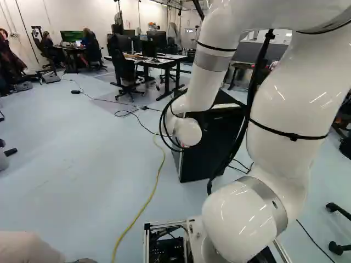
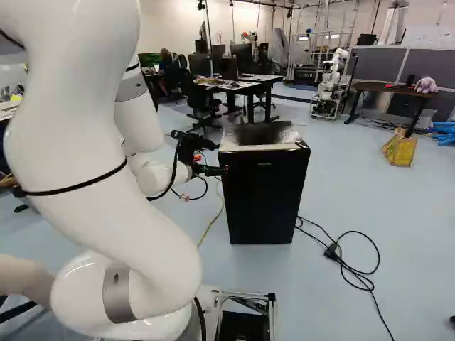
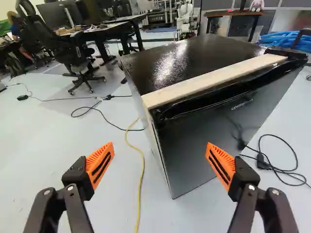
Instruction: Grab a drink from the fridge
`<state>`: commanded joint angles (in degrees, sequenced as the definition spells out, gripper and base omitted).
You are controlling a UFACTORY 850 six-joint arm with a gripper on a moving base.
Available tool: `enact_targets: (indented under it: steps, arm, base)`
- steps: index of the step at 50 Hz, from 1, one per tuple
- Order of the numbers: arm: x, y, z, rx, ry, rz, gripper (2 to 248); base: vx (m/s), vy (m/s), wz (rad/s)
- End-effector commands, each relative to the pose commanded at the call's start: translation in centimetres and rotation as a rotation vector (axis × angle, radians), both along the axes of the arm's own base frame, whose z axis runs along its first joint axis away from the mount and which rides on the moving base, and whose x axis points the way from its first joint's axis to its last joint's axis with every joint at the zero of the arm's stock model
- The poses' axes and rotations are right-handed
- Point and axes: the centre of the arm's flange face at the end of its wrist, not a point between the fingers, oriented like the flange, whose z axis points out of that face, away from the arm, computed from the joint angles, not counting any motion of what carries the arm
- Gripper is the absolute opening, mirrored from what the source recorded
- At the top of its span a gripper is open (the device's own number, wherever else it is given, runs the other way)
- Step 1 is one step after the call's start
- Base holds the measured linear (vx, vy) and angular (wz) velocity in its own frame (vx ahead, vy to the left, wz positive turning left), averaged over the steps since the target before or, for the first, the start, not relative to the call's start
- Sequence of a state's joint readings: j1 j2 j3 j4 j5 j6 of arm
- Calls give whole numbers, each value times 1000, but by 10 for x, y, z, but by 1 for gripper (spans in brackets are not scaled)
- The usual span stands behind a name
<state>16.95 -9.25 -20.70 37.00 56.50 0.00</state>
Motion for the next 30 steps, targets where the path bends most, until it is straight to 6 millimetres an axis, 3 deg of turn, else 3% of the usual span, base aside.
enact_targets:
  steps: [30]
  arm:
    - [20,17,-26,-45,-27,-69,247]
  base:
    - [0,0,0]
